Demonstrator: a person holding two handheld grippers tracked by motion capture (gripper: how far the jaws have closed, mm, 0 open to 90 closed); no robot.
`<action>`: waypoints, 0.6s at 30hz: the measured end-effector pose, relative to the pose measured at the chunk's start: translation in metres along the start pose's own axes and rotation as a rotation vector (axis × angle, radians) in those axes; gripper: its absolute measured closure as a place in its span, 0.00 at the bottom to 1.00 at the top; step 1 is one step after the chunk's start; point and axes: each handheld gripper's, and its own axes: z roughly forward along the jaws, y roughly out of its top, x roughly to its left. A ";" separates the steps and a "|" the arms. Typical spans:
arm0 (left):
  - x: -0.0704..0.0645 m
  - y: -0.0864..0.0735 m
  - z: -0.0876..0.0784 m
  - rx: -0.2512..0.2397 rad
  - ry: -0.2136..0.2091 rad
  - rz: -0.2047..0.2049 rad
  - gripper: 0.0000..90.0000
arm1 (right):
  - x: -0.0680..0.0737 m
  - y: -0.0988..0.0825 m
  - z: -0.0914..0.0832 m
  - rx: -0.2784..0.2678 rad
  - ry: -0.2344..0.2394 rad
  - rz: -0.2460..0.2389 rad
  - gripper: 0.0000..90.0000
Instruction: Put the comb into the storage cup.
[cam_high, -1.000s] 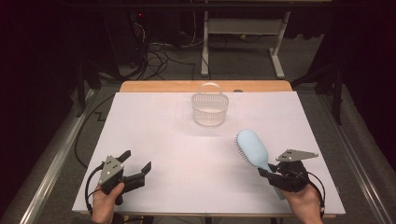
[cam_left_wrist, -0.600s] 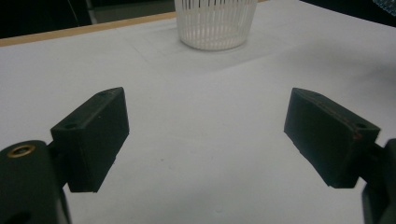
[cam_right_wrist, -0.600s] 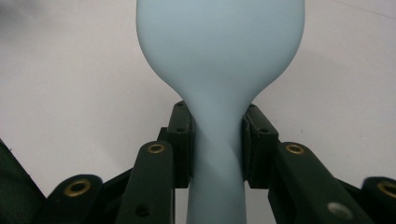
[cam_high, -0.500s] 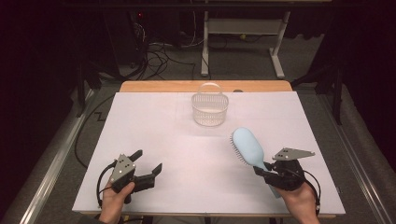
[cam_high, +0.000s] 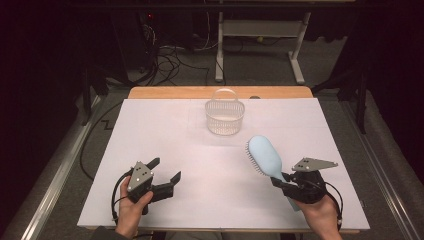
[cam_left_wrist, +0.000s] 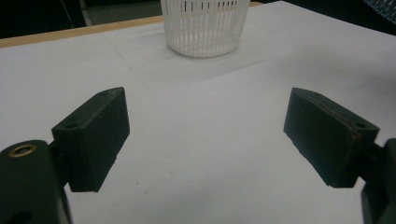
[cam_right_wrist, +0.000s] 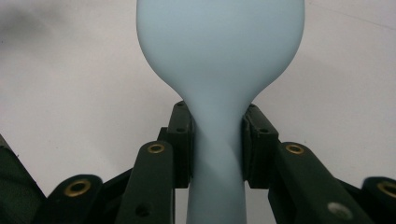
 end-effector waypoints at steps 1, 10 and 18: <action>0.000 0.001 0.001 0.001 -0.004 -0.002 0.17 | 0.000 0.000 0.000 0.000 0.000 0.000 0.78; -0.003 0.004 0.009 0.012 -0.052 -0.007 0.19 | 0.004 0.005 0.004 -0.009 0.013 -0.013 0.78; -0.007 0.007 0.014 0.022 -0.083 0.012 0.21 | 0.010 0.010 0.008 -0.015 0.025 -0.025 0.78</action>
